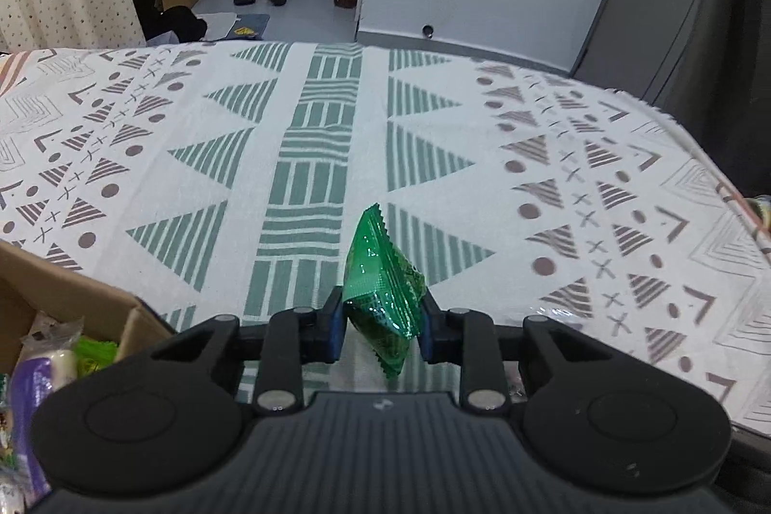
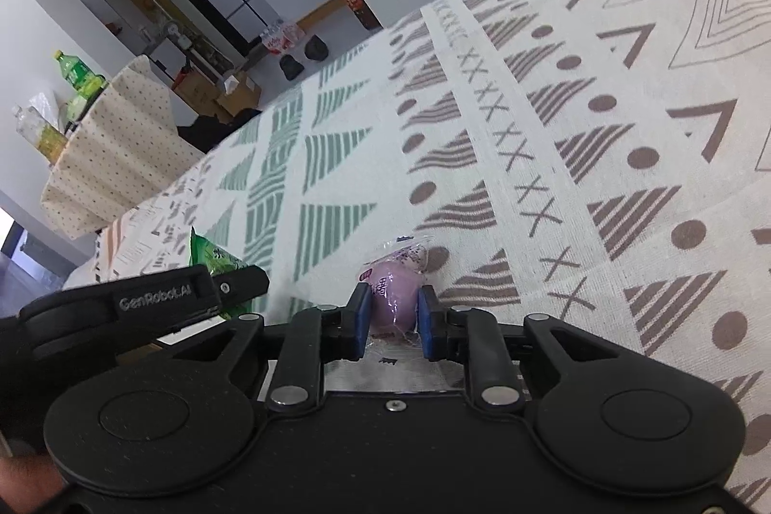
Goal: Organize snacks
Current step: 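Grasp the green-wrapped candy with the left gripper while the right grasps the pink candy, then carry the green candy and pink candy over the box with both grippers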
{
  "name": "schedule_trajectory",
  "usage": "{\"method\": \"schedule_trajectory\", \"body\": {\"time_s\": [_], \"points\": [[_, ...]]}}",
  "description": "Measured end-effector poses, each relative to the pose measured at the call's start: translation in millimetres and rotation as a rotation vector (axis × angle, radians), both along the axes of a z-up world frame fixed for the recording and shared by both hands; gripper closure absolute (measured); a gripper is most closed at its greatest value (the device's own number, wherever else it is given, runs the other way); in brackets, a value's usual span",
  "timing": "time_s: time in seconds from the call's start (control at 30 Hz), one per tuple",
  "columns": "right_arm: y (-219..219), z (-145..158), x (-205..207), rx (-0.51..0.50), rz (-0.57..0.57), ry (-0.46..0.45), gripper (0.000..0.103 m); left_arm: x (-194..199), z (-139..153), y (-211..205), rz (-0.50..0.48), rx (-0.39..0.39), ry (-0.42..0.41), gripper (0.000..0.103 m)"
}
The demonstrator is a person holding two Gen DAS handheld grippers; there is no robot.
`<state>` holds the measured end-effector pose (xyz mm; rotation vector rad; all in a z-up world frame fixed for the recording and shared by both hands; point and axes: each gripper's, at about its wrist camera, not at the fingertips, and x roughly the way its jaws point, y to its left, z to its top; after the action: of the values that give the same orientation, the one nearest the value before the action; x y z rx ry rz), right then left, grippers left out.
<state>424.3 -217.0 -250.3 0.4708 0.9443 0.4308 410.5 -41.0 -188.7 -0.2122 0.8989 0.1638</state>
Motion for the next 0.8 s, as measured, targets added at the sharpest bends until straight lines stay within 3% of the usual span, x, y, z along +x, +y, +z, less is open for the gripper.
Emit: {"method": "schedule_trajectory", "body": {"time_s": [0.3,0.8], "points": [[4.0,31.9,-13.8,0.017,0.019,-0.076,0.086,-24.5,39.3,0.9,-0.035,-0.011,-0.072,0.075],[30.3,82.3,-41.3,0.018,0.037,-0.2,0.087,-81.1,93.1,55.5,0.055,-0.005,-0.165,0.075]]}}
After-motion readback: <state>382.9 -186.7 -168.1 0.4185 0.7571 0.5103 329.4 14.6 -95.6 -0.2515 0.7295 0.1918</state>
